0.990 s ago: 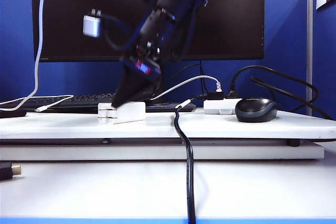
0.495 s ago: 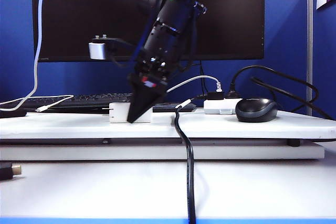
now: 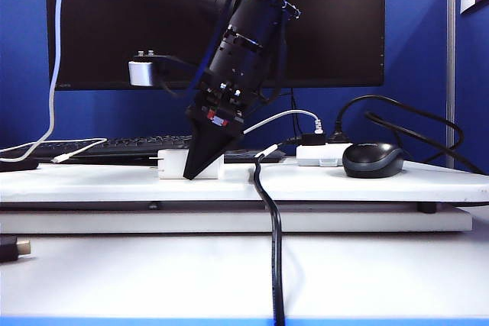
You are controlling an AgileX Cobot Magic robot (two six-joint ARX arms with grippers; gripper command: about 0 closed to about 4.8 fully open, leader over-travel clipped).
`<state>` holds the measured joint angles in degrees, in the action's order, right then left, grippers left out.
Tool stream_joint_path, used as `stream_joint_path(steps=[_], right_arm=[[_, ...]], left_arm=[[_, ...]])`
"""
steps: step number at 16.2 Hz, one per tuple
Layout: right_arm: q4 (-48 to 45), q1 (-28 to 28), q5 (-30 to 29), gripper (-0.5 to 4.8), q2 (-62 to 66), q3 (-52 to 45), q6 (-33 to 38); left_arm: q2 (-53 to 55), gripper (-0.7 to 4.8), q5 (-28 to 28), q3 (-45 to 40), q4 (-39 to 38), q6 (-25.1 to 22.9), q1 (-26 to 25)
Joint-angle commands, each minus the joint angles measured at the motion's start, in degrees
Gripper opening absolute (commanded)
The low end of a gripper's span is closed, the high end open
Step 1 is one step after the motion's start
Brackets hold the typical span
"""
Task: Pick up the Type-C charging cable and the charging base, insert one end of the Type-C charger into the corresponding slot on the base, and finally place the plugged-in charger back on the table.
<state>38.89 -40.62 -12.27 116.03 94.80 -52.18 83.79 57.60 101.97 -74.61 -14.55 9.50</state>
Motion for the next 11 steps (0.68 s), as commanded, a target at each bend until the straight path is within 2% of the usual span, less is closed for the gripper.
stream_joint_path(steps=[1, 2, 5, 8, 11], right_arm=[[-0.26, -0.22, 0.28, 0.71, 0.55, 0.26, 1.66], [-0.2, 0.07, 1.88, 0.14, -2.21, 0.26, 4.59], [-0.04, 2.95, 2.12, 0.03, -9.33, 0.26, 11.21], [-2.1, 7.23, 1.84, 0.03, -17.79, 0.33, 23.45], [-12.39, 9.44, -1.81, 0.03, -26.49, 0.33, 38.42]], left_arm=[[-0.28, -0.06, 0.5, 0.13, -0.09, -0.04, -0.02], [-0.28, -0.06, 0.55, 0.13, 0.2, -0.04, -0.02], [-0.31, -0.06, 3.8, 0.13, 1.99, -0.09, -0.02], [-0.35, -0.06, 8.61, 0.13, 5.03, -0.26, -0.02], [-0.35, -0.06, 15.91, 0.13, 8.7, -0.31, 0.0]])
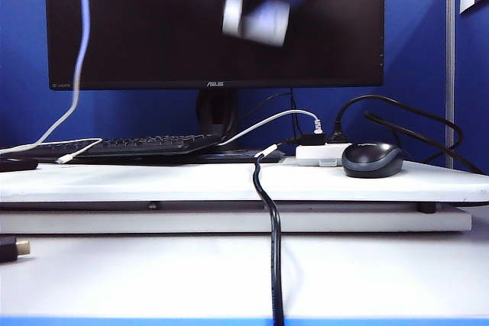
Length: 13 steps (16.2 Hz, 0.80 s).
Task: Pick up the Type-C charging cable and the charging base, insert one end of the Type-C charger into the corresponding slot on the base, and finally place the plugged-in charger back on the table.
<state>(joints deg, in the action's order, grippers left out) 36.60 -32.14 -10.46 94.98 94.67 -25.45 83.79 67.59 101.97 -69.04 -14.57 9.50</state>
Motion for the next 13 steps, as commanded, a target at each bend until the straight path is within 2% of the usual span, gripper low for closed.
stream_joint_path(steps=[1, 2, 3, 5, 6, 7, 9, 11, 12, 13], right_arm=[[-15.85, 0.98, -3.87, 0.03, -8.07, 0.46, 18.99], [-20.46, 0.98, -3.87, 0.02, -9.73, 0.46, 25.07], [-27.12, 0.98, -3.85, 0.0, -11.56, 0.46, 37.05], [-33.86, 0.98, -3.85, 0.0, -12.79, 0.46, 55.17], [-37.24, 0.98, -4.52, 0.0, -12.94, 0.46, 67.06], [-38.53, 0.98, -5.07, 0.0, -12.92, 0.46, 72.54], [-40.09, 0.96, -5.2, 0.0, -12.76, 0.44, 89.46], [-39.91, 0.96, -5.42, 0.0, -12.74, 0.44, 99.23], [-39.93, 0.96, -5.84, 0.0, -12.74, 0.44, 102.31], [-39.93, 0.96, -6.56, 0.0, -12.59, 0.44, 103.82]], left_arm=[[-0.35, -0.06, 8.92, 0.13, 4.33, -0.33, 0.07], [-0.35, -0.06, 10.91, 0.13, 5.29, -0.26, 0.07], [-0.35, -0.06, 12.07, 0.13, 6.36, -0.22, 0.09], [-0.35, -0.06, 12.17, 0.13, 7.96, 0.09, 0.35], [-0.35, -0.06, 12.22, 0.13, 9.31, 0.59, 1.64], [-0.35, -0.06, 12.2, 0.13, 10.27, 1.64, 1.9], [-0.35, -0.06, 12.13, 0.13, 13.73, 4.83, 2.91], [-0.35, -0.06, 12.11, 0.13, 19.98, 9.88, 5.53], [-0.35, -0.06, 12.02, 0.13, 23.47, 13.53, 5.55], [-0.24, -0.06, 10.95, 0.13, 28.63, 19.26, 6.71]])
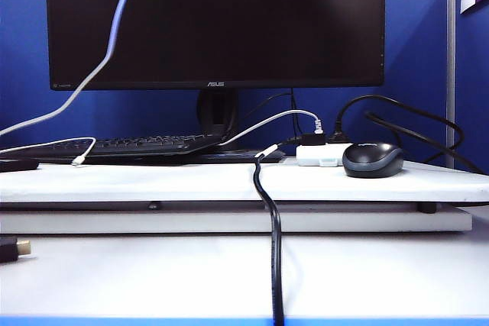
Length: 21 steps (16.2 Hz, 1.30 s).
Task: Pick up the Type-C charging cable and the charging base, insert one end of the Type-C charger into the corresponding slot on the base, and finally place the plugged-in charger back on the table.
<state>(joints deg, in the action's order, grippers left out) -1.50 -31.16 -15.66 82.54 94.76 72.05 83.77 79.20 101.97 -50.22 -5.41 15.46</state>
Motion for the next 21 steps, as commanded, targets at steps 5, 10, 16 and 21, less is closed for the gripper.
stream_joint_path(steps=[5, 10, 16, 21], right_arm=[[-2.05, -0.42, -8.41, 0.0, 0.66, 0.35, 2.97], [-3.56, -0.42, -12.66, 0.0, 0.72, 0.35, -2.01], [-3.5, -0.44, -13.9, 0.0, 0.98, 0.35, -2.64], [-3.13, -0.44, -16.02, -0.01, 1.22, 0.35, -5.84]], left_arm=[[-0.17, -0.06, -5.88, 0.13, 26.03, 29.86, 2.08], [0.66, -0.06, -6.58, 0.13, 28.04, 33.53, 3.63], [3.02, -0.06, -7.65, 0.11, 27.67, 33.9, 5.92], [3.72, -0.06, -8.61, 0.11, 28.11, 35.91, 7.06]])
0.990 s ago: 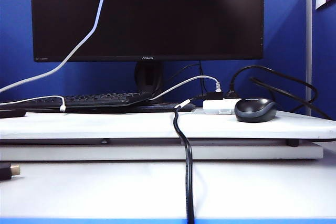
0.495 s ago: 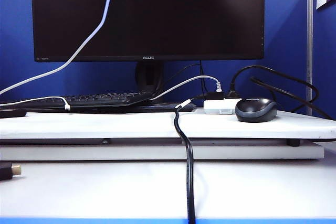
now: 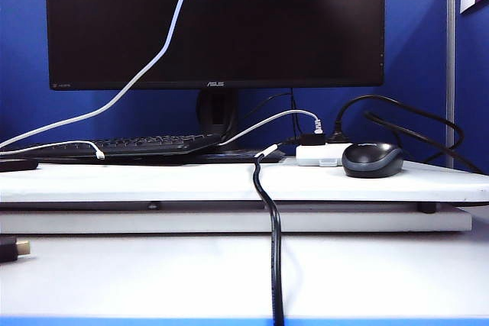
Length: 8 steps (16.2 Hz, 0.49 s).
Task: Pick up the Type-C charging cable and the charging base, insert one end of the Type-C charger into the corresponding slot on the base, and finally place the plugged-in charger back on the table.
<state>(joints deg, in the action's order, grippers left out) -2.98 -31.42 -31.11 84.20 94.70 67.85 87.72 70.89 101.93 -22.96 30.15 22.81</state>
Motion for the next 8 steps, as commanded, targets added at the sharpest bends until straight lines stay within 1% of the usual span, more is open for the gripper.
stream_joint_path(steps=[1, 4, 5, 6, 8], right_arm=[[-1.64, -0.17, -0.59, -0.01, -0.44, 0.42, -2.75], [-1.53, -0.04, -0.72, 0.0, -0.44, 0.42, -3.63], [-1.53, 0.11, -0.74, -0.01, -0.46, 0.42, -3.61], [-1.49, 0.2, -0.79, -0.01, -0.46, 0.42, -3.63], [-0.74, 0.22, -0.79, -0.01, -0.46, 0.42, -3.76]], left_arm=[[-0.24, -0.06, -0.22, 0.15, 0.81, 0.33, -0.28], [-0.26, -0.06, 0.09, 0.15, 0.11, -0.74, -0.48], [-0.26, -0.06, 0.83, 0.15, -0.85, -1.51, -0.48], [-0.26, -0.06, 1.09, 0.15, -3.23, -3.43, -0.5], [-0.26, -0.06, 1.09, 0.15, -4.85, -4.92, -0.5]])
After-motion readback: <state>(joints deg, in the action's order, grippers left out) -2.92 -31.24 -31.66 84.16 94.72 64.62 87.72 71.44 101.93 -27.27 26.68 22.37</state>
